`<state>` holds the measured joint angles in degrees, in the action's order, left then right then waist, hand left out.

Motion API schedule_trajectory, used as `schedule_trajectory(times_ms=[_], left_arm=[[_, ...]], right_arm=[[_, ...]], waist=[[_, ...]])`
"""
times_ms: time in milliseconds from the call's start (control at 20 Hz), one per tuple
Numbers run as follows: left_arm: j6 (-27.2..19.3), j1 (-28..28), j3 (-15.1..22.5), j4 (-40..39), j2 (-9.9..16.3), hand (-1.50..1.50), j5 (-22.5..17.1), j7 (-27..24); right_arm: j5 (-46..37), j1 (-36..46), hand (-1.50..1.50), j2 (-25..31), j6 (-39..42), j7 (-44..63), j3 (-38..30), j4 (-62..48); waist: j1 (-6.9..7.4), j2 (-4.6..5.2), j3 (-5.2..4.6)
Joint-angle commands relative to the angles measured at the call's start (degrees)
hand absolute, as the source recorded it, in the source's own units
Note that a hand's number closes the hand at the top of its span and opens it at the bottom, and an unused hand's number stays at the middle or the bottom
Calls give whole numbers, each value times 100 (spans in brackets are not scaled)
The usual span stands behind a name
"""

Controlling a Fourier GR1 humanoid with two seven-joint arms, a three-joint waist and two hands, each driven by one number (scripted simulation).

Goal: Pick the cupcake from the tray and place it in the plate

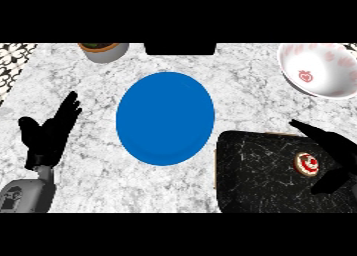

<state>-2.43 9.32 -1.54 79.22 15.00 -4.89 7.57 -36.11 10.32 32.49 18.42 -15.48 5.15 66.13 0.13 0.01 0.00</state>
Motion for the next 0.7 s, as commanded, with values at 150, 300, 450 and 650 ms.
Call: schedule_trajectory(times_ms=[150,300,450,650], left_arm=[[247,196,-209,-360,18,0,-36,-125],[-11,93,-43,151,-135,0,139,279],[-3,-190,-84,351,-171,0,200,212],[167,115,-284,90,-73,0,123,335]], right_arm=[[-535,78,150,-103,180,-629,389,-314],[-684,366,150,-430,-101,-625,353,-505],[-494,-253,150,-285,214,-537,131,299],[-517,-289,150,-540,128,-361,-15,571]], waist=[[-5,6,0],[32,4,3],[-13,-7,0],[-25,-5,0]])
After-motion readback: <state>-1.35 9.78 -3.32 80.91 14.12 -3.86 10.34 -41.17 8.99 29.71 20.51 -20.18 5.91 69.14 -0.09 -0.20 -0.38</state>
